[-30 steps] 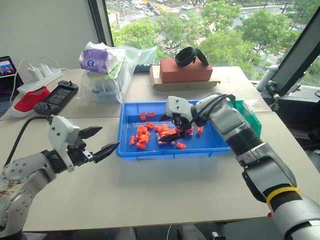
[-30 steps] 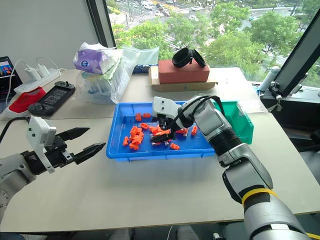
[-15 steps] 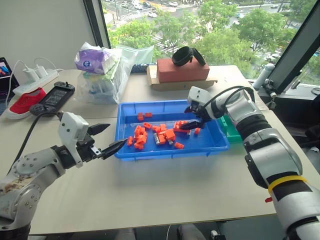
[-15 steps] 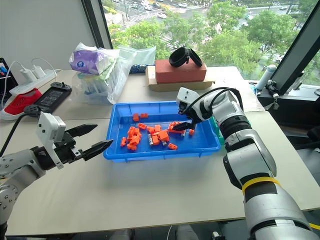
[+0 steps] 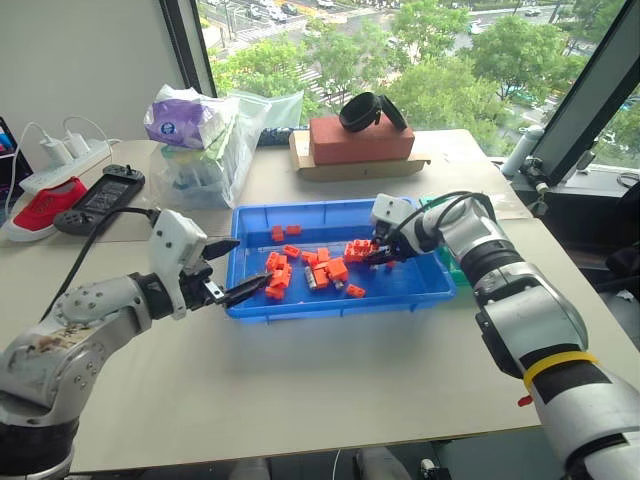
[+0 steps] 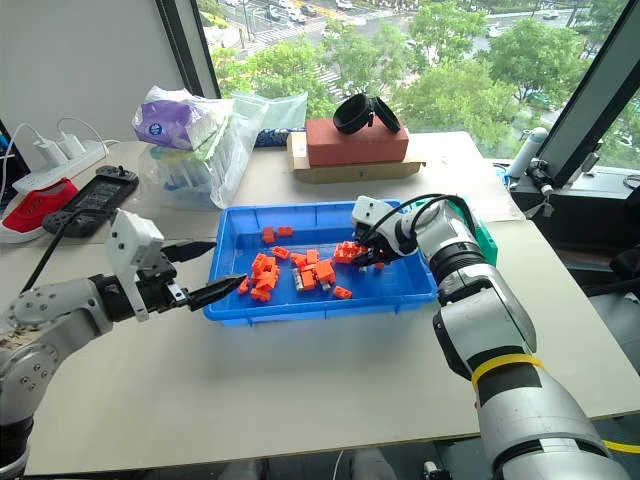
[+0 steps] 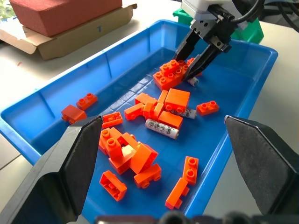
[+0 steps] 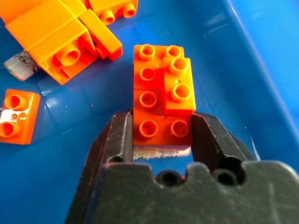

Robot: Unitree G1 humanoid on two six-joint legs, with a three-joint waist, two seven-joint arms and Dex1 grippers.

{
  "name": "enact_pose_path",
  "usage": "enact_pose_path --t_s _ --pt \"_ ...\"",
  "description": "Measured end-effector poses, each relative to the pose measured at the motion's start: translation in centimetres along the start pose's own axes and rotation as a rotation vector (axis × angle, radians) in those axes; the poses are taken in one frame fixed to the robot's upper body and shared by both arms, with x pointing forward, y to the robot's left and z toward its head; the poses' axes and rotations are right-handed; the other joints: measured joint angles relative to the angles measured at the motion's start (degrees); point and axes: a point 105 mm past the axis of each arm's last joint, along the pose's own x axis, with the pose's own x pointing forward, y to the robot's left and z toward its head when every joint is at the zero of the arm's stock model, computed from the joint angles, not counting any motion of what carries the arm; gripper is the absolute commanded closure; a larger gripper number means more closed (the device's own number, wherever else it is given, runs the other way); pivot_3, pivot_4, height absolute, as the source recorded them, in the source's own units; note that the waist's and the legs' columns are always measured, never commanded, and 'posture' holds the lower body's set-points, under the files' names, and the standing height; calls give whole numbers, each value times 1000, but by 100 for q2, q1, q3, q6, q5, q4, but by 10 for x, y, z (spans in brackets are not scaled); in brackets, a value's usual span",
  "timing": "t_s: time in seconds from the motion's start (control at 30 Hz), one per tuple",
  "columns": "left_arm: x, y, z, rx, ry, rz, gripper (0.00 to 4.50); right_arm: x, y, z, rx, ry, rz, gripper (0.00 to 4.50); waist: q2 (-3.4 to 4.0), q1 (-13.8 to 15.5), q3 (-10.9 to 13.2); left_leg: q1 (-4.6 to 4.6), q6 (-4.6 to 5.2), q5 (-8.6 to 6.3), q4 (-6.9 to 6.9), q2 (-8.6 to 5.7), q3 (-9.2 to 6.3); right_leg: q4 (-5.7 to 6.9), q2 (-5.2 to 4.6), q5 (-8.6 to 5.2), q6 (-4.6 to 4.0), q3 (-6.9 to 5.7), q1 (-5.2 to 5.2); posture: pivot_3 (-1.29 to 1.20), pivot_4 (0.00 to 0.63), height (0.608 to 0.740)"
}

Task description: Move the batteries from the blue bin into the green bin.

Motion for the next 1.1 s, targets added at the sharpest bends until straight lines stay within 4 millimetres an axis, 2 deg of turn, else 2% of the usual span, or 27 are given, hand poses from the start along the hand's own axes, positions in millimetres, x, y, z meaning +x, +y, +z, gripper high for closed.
enact_pose_path --t_s 0.13,0.23,0.3,0.4,0.47,0.53,0.6,0.63,0.73,0.87,0.93,1.03,1.1 --pt "1 2 3 10 -8 4 0 2 1 3 -8 -12 2 3049 0 0 0 0 -1 0 1 0 0 1 0 0 0 0 0 0 150 740" --pt "0 2 4 9 -10 8 0 0 -3 16 -17 -53 -17 3049 1 -14 1 0 -1 1 0 0 0 1 0 0 0 0 -1 0 150 740" --pt "0 3 4 9 -10 13 0 0 -9 45 -45 -128 -57 3049 1 -56 1 1 -1 1 -2 0 -1 3 1 0 0 0 -2 0 150 740" --pt "0 3 4 9 -10 17 0 5 -7 87 -111 -224 -78 3049 1 -117 0 2 -1 1 -4 0 -6 4 1 0 0 -2 2 0 150 740" --pt "-1 3 3 7 -8 21 0 17 2 101 -134 -239 -77 3049 1 -138 0 2 -1 1 -3 0 -9 3 1 0 0 -5 4 0 150 740" --pt "-1 3 3 7 -7 22 0 29 12 105 -128 -242 -57 2048 1 -140 1 0 -3 2 -5 0 -11 4 1 0 0 -8 3 0 150 740" --pt "-2 2 2 3 -2 24 0 38 18 111 -138 -247 -65 1528 2 -134 1 -2 -5 3 -4 0 -16 3 0 0 0 -12 3 0 150 740" --pt "-2 2 1 -3 2 24 0 39 19 112 -147 -249 -78 1275 2 -131 1 -4 -6 3 -5 0 -17 3 0 0 0 -15 3 0 150 740" --pt "-4 1 0 -9 5 32 0 40 17 114 -158 -247 -101 115 2 -129 1 -4 -6 4 -6 0 -21 4 0 0 0 -20 4 0 150 740" --pt "-4 0 1 -4 5 35 0 32 8 109 -163 -239 -130 26 2 -131 1 -4 -8 4 -8 0 -26 4 0 0 0 -24 5 0 150 740" --pt "-4 0 0 -5 6 38 0 20 -5 97 -163 -212 -156 26 2 -106 1 -5 -8 4 -7 -2 -30 1 -1 0 0 -28 9 0 150 740" --pt "-4 0 0 -7 6 38 0 -11 -25 68 -163 -145 -167 26 3 -78 2 -5 -8 4 -9 -3 -31 -2 -2 0 0 -29 10 0 150 740" --pt "-3 0 0 -10 4 35 0 -21 -31 57 -183 -98 -166 26 3 -86 2 -3 -7 4 -11 -3 -32 0 -1 0 0 -29 9 0 150 740"
